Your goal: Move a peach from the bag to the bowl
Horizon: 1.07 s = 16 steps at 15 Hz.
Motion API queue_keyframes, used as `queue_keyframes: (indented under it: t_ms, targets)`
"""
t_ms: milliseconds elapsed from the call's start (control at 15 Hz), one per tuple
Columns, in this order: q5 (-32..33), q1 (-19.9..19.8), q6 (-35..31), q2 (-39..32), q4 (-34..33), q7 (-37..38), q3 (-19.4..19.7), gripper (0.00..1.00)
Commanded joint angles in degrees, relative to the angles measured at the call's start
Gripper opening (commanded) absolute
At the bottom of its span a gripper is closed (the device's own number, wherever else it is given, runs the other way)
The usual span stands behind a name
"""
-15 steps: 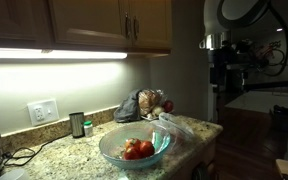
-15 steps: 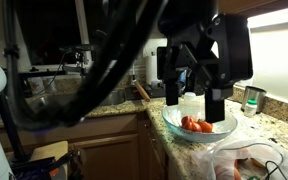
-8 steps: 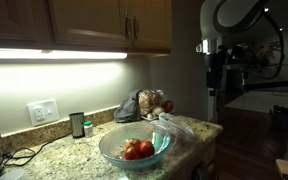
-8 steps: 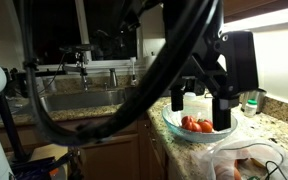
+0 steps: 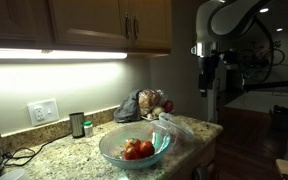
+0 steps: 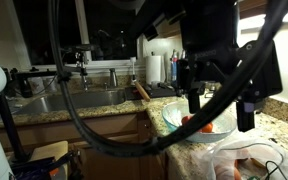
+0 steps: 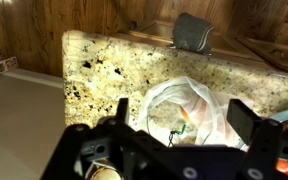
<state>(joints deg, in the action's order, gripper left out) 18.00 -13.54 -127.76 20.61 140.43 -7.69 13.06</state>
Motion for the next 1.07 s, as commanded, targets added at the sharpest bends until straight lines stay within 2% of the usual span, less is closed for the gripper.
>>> queue_keyframes:
  t_ms: [0,533,1000]
  targets:
    - [-0.09,-0.24,-2.67,-2.94,-1.93,1.21,-0.34,1.00]
    - [-0.86,0.17,-5.78,-11.56,-7.99,3.52,-1.20,1.00]
    - [-1.29,0.09,-5.75,-19.64,-14.82,6.13,-0.82,1.00]
